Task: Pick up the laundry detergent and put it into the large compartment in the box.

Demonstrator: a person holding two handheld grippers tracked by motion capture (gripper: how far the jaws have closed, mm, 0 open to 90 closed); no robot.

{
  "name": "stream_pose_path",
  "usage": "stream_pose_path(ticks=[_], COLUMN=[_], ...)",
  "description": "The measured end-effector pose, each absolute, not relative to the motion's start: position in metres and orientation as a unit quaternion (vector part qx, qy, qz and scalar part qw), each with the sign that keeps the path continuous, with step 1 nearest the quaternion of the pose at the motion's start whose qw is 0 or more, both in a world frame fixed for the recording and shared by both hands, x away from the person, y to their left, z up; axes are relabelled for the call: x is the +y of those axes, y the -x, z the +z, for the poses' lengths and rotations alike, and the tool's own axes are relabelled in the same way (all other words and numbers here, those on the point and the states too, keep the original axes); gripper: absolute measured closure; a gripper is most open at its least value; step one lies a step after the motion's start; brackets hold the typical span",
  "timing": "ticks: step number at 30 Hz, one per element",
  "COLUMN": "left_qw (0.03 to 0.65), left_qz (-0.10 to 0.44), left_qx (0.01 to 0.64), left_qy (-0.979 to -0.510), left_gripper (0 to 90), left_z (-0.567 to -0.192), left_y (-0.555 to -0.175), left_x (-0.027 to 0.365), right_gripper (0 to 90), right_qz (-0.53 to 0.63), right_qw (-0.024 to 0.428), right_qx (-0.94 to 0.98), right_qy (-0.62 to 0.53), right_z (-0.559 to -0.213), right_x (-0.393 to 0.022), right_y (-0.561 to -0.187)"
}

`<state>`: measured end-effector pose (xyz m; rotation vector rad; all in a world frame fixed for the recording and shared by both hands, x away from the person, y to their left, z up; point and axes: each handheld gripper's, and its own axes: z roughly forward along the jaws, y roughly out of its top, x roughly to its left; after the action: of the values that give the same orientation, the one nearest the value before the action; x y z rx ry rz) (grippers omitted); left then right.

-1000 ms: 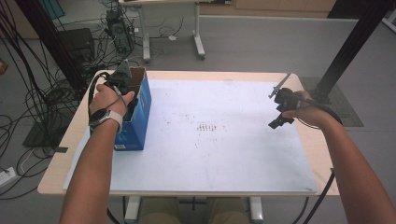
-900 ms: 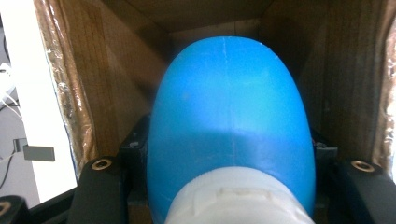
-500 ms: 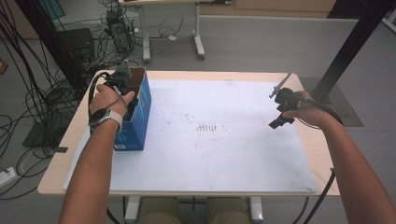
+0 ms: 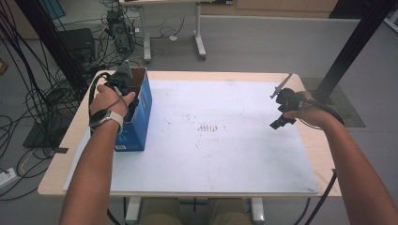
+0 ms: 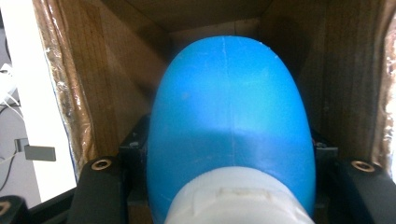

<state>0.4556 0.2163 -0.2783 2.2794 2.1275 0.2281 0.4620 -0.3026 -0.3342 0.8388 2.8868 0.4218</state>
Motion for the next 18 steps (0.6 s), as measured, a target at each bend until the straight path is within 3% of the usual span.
stream_pose_path(ticks=[18], left_qw=[0.008], left_qz=[0.074], left_qx=[0.679], left_qy=[-0.731], left_gripper=[37.6], left_z=[-0.2782], left_y=[-0.4555], left_x=[0.2165], right_gripper=[9.8], right_qz=[0.139], right_qw=[0.053], right_qx=[0.949], right_qy=[-0.277], right_z=[-0.3347], right_x=[-0.3050], right_y=[-0.4614])
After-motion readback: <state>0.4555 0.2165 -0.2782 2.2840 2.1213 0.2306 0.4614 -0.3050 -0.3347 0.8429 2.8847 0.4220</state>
